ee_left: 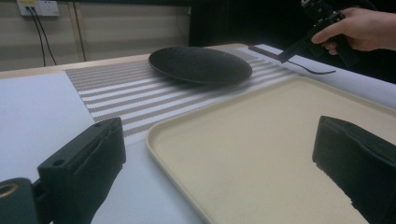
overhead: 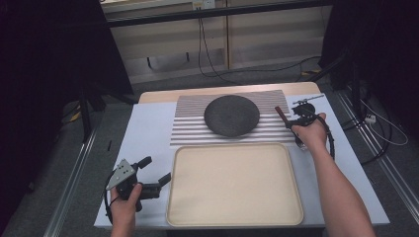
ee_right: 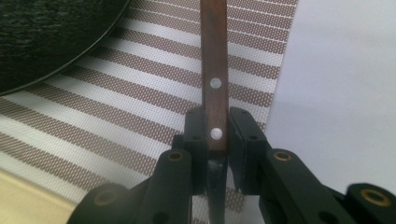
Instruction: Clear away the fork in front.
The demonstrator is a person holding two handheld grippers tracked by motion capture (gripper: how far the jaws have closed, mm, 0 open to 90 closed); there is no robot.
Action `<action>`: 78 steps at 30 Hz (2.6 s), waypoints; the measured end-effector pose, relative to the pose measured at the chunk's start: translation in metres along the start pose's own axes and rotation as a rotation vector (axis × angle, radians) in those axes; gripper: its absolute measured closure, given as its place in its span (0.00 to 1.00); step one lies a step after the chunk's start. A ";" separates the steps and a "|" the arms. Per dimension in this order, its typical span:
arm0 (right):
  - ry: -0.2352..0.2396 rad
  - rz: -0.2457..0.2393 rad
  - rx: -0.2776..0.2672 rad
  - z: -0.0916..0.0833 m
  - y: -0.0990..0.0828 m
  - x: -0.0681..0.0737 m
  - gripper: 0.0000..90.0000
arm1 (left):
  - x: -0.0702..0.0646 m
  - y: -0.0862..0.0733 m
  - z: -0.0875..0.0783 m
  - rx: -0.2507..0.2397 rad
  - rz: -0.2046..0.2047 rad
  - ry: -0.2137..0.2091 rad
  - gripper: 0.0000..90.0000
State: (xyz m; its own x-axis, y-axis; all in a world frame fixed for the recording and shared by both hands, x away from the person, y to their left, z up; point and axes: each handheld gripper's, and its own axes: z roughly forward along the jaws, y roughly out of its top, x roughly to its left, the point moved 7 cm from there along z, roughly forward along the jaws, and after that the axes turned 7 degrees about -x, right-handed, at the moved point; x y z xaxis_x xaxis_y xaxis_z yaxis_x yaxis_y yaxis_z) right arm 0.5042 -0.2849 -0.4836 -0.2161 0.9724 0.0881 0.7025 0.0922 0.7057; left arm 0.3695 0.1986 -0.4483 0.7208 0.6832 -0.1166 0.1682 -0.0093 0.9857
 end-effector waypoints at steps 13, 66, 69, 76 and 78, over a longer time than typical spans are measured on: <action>0.094 0.024 -0.158 -0.042 0.003 0.012 0.87 | -0.002 0.001 0.001 0.002 0.002 -0.003 0.03; 0.465 -0.010 -0.492 -0.104 -0.052 0.150 0.87 | -0.023 0.016 0.007 0.009 -0.020 -0.037 0.02; 0.476 -0.012 -0.493 -0.103 -0.053 0.154 0.87 | -0.025 0.018 0.010 0.012 -0.020 -0.042 0.02; 0.481 -0.021 -0.505 -0.102 -0.052 0.159 0.87 | -0.031 0.025 0.016 0.018 -0.024 -0.057 0.02; 0.483 -0.025 -0.505 -0.103 -0.052 0.161 0.87 | -0.033 0.027 0.018 0.013 -0.026 -0.062 0.02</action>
State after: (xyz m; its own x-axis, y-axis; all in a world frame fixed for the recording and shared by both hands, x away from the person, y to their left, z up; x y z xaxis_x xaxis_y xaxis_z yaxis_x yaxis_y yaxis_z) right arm 0.3633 -0.1551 -0.4337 -0.5879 0.7560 0.2878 0.3172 -0.1118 0.9418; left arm 0.3620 0.1624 -0.4201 0.7565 0.6365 -0.1501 0.1961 -0.0018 0.9806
